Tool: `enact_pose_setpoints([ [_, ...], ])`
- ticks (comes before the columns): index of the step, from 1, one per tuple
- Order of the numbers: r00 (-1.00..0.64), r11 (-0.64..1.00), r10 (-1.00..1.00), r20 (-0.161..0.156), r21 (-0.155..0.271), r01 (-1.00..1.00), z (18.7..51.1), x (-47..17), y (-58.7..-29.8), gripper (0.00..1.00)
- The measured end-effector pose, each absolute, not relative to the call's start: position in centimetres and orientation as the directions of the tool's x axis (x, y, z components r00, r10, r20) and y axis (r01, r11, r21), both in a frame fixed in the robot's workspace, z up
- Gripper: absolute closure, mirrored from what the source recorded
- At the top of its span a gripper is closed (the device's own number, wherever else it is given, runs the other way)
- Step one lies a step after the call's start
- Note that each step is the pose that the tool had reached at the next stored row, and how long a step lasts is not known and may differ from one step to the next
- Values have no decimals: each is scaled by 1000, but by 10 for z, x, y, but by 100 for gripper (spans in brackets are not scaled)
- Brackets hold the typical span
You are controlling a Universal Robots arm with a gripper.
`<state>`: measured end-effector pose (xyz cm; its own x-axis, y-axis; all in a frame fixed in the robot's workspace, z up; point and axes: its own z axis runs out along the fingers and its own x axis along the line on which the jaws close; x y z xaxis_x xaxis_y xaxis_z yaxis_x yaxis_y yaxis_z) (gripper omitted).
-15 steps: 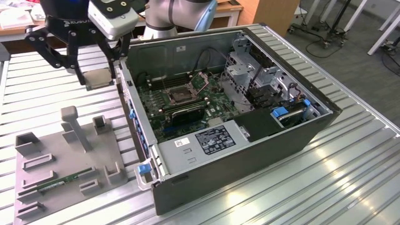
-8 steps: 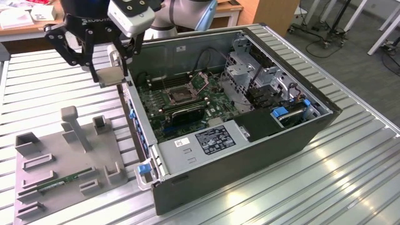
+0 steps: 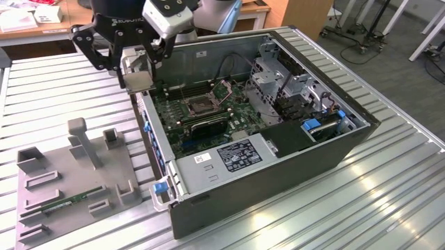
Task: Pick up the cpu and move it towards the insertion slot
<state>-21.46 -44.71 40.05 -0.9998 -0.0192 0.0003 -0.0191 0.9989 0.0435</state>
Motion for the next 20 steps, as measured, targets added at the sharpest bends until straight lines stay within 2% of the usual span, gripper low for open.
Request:
enact_pose_setpoints([
  [20,-1000,999,-19,0,43,-19,400,-156,-447,45],
])
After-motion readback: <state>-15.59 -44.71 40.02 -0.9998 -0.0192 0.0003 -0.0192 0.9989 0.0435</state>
